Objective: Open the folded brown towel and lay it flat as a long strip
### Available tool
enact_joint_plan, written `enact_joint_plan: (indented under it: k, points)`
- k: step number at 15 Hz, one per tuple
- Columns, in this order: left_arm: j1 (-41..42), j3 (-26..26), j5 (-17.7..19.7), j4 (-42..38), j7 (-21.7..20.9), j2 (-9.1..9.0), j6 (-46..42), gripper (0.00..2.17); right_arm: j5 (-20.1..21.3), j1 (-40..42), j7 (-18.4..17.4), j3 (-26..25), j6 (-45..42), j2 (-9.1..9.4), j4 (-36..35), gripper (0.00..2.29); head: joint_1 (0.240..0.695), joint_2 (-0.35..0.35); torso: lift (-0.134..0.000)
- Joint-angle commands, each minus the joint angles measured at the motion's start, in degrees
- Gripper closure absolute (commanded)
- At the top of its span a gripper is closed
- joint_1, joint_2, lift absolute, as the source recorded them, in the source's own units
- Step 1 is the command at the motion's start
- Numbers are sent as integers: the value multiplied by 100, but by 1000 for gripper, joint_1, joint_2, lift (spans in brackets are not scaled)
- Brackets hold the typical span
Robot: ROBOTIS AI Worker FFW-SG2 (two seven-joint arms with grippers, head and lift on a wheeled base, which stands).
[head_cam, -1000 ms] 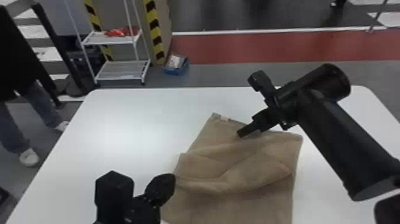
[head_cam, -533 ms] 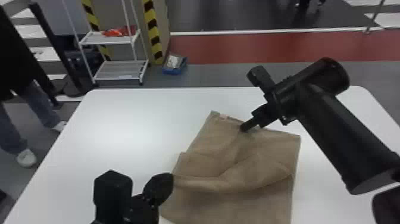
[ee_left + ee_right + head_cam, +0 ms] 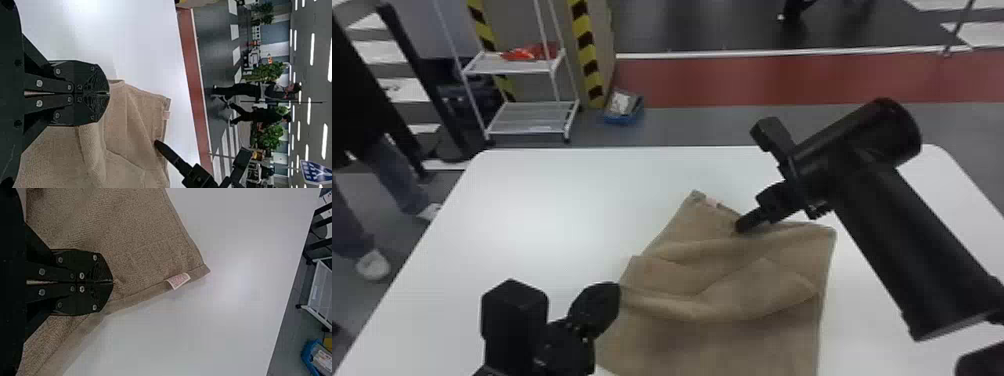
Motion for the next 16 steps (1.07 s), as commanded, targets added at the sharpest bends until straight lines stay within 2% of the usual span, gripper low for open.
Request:
enact_joint_plan:
  k: [1,5,8,12,14,16]
  points:
    - [-38,-30,0,-20,9,10,-2,1447,44,179,38,-103,307,6,-482,1717,695,88,-123]
    - [-73,-39,0,-20,61,10,-20,1447,140,249,-15,-455,255,6,-605,1717,695,86,-123]
    - [-73,-39,0,-20,79,10,-20,1447,149,223,-94,-745,184,-245,-605,1717,695,74,-123]
    - [-91,-57,0,-38,79,10,-72,1447,167,399,-94,-762,97,-658,-649,1717,695,9,-123]
    - [-108,-48,0,-29,88,19,-72,1447,184,768,-94,-850,220,-843,-1211,1717,695,-28,-123]
    - [-161,-83,9,15,88,19,-72,1447,184,987,-103,-1079,378,-860,-1677,1666,695,-46,-123]
